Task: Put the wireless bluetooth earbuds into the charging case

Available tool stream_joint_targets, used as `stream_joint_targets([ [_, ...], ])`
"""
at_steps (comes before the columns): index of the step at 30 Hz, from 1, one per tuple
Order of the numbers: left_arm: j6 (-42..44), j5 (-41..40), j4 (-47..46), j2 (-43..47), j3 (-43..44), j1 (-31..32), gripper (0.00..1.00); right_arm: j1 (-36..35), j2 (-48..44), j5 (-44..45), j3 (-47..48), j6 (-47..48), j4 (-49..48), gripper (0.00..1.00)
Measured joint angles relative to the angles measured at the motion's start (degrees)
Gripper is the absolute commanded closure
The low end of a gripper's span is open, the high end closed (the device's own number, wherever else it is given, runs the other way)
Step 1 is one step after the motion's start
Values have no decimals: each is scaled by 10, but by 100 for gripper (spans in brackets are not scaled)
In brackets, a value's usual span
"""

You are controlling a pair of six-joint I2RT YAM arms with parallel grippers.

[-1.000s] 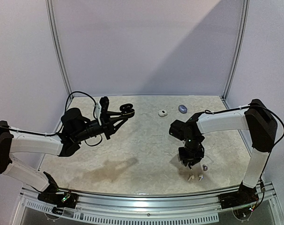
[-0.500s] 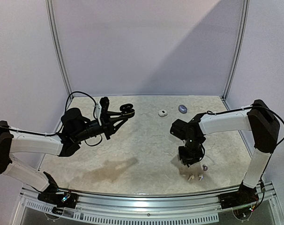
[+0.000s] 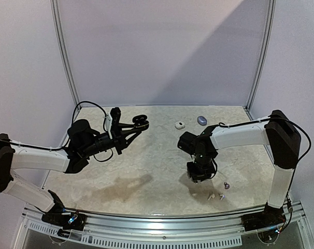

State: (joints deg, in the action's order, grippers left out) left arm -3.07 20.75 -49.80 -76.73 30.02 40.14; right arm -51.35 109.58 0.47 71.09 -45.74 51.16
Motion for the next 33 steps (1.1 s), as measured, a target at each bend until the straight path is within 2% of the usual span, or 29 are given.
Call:
stream_joint_targets([
  [7,0,0,0,0,0,0,100,-12,29,-4,43,27,14,63],
  [13,1,0,0,0,0,0,100,-15,30,-5,44,41,14,54],
  [25,2,0,1,0,0,0,100,7,29,-8,45,65,10,49],
  [33,5,2,11,0,0,0,100,37,30,33,47,85,23,47],
])
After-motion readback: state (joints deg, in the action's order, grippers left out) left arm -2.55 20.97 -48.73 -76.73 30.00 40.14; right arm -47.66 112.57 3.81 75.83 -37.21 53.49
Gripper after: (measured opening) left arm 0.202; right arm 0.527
